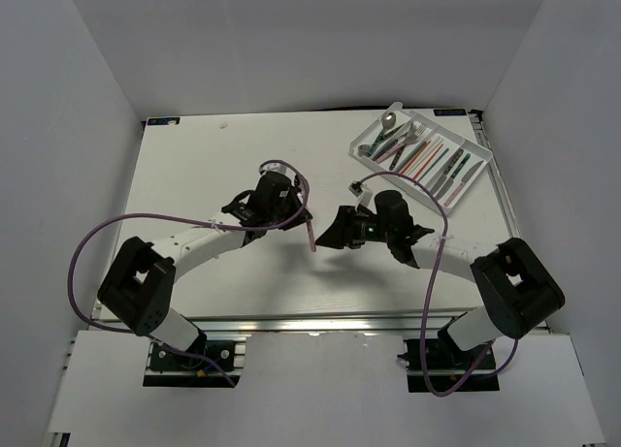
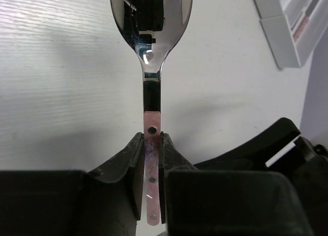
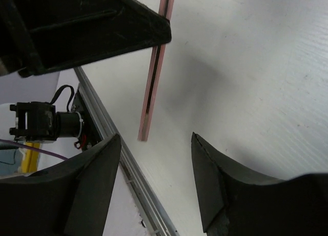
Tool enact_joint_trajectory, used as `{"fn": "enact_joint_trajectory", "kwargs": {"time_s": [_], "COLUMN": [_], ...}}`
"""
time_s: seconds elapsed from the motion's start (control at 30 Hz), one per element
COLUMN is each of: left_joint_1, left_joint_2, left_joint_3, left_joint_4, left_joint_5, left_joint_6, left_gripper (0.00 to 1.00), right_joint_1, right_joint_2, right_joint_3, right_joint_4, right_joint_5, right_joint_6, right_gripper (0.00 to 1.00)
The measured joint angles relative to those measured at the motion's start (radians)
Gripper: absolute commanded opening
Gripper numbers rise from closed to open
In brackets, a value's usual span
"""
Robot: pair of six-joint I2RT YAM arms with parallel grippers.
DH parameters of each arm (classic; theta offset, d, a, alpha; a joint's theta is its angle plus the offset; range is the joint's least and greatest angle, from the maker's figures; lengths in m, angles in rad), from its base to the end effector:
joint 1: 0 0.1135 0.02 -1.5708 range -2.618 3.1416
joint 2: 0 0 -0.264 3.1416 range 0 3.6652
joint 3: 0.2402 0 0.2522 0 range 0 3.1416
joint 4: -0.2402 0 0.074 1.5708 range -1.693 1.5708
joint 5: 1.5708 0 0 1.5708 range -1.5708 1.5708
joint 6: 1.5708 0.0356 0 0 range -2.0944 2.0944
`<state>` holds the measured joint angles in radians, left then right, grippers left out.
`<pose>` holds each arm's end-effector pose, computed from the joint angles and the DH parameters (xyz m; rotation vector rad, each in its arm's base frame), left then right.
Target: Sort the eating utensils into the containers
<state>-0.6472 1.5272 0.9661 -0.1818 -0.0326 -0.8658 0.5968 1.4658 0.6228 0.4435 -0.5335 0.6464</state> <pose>0.2628 -0.1972 0.2236 -0.2820 2.4103 -0.7030 0.2351 0.1816 0.1924 -0.3328 2.1369 1.2947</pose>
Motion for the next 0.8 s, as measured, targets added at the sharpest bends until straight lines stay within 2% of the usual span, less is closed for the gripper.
{"fn": "enact_joint_trajectory", "kwargs": {"time_s": [0.17, 0.27, 0.37, 0.4, 0.5, 0.53, 0.6, 0.63, 0.7, 0.8], "left_joint_1": [-0.023, -0.031, -0.037, -0.037, -0.037, -0.037, -0.037, -0.037, -0.037, -0.039], "left_joint_2": [-0.001, -0.001, -0.001, -0.001, -0.002, -0.002, -0.002, -0.002, -0.003, -0.011], "left_joint_3": [0.0, 0.0, 0.0, 0.0, 0.001, 0.003, 0.012, 0.018, 0.042, 0.123], "left_joint_4": [0.036, 0.056, 0.066, 0.068, 0.074, 0.074, 0.058, 0.049, 0.017, -0.066], "left_joint_5": [0.028, 0.049, 0.062, 0.067, 0.071, 0.071, 0.065, 0.061, 0.031, -0.064], "left_joint_6": [-0.029, -0.041, -0.045, -0.046, -0.045, -0.044, -0.039, -0.032, -0.015, -0.001], "left_gripper": [0.0, 0.0, 0.0, 0.0, 0.02, 0.1, 0.35, 0.63, 0.98, 0.98], "right_joint_1": [0.025, 0.035, 0.04, 0.04, 0.04, 0.042, 0.046, 0.047, 0.05, 0.051], "right_joint_2": [0.035, 0.055, 0.068, 0.071, 0.075, 0.075, 0.075, 0.075, 0.075, 0.08], "right_joint_3": [0.042, 0.077, 0.108, 0.115, 0.122, 0.124, 0.127, 0.128, 0.133, 0.149], "right_joint_4": [0.007, -0.002, -0.018, -0.023, -0.037, -0.041, -0.044, -0.043, -0.052, -0.099], "right_joint_5": [0.036, 0.076, 0.111, 0.117, 0.14, 0.146, 0.153, 0.156, 0.167, 0.208], "right_joint_6": [0.0, -0.013, -0.031, -0.034, -0.036, -0.037, -0.035, -0.035, -0.037, -0.035], "right_gripper": [0.53, 0.46, 0.31, 0.16, 0.0, 0.0, 0.0, 0.0, 0.0, 0.0]}}
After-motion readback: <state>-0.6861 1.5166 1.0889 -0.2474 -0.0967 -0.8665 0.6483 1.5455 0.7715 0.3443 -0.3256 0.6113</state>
